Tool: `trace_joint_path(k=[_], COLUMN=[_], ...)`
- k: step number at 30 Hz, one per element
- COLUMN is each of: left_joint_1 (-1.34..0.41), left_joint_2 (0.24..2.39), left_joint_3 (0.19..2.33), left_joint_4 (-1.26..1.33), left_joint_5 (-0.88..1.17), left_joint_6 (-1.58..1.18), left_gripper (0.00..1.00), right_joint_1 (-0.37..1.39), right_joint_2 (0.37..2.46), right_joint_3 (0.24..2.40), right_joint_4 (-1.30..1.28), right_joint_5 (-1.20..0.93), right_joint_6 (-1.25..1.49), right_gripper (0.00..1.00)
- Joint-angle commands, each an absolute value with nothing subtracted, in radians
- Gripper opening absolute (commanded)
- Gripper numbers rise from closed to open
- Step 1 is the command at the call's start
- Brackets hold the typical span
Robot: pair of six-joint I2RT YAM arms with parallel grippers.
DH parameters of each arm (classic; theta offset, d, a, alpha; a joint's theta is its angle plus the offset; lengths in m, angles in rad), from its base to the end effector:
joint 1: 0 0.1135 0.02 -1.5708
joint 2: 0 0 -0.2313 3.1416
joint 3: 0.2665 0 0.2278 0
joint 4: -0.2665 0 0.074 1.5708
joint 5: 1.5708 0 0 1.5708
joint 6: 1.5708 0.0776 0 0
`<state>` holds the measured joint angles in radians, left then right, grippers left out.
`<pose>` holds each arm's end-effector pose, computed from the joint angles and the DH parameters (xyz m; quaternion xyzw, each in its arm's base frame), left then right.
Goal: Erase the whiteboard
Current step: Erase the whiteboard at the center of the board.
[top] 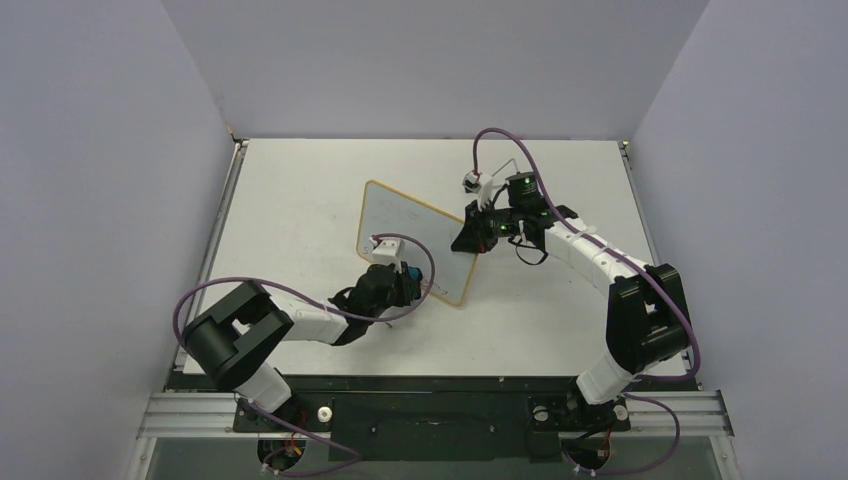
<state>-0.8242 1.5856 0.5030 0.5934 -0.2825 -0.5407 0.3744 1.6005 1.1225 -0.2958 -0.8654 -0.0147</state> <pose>0.2268 -0.2133 0.1090 0.0482 0.8505 -0.2278 0.4717 0.2935 0.1788 0.2100 -0.3214 0.7895 0.4432 0.2775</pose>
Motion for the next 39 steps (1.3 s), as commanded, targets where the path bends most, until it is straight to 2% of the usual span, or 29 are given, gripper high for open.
trace_joint_path(k=[1, 6, 13, 19, 23, 31, 39], left_joint_1=[-0.811, -0.863, -1.009, -1.06, -1.032, -0.863, -0.821], left_joint_2=[1.497, 1.493, 1.655, 1.699, 1.688, 1.607, 1.578], left_joint_3=[0.469, 0.525, 0.715, 0.751, 0.717, 0.627, 0.596], left_joint_4=[0.66, 0.694, 0.588, 0.557, 0.55, 0.575, 0.595], left_joint_5=[-0.282, -0.232, -0.295, -0.288, -0.328, -0.356, -0.349], left_joint_6=[-0.523, -0.491, -0.44, -0.437, -0.461, -0.486, -0.474], left_gripper=[0.0, 0.0, 0.0, 0.0, 0.0, 0.0, 0.0], right_joint_1=[0.39, 0.396, 0.394, 0.395, 0.394, 0.394, 0.394], right_joint_2=[1.583, 1.589, 1.581, 1.577, 1.573, 1.576, 1.582], right_joint_3=[1.134, 1.135, 1.134, 1.134, 1.132, 1.133, 1.132], right_joint_4=[-0.348, -0.347, -0.344, -0.343, -0.341, -0.339, -0.34], right_joint_5=[-0.931, -0.926, -0.93, -0.936, -0.934, -0.932, -0.931], right_joint_6=[0.008, 0.008, 0.008, 0.008, 0.008, 0.008, 0.008], right_gripper=[0.0, 0.0, 0.0, 0.0, 0.0, 0.0, 0.0])
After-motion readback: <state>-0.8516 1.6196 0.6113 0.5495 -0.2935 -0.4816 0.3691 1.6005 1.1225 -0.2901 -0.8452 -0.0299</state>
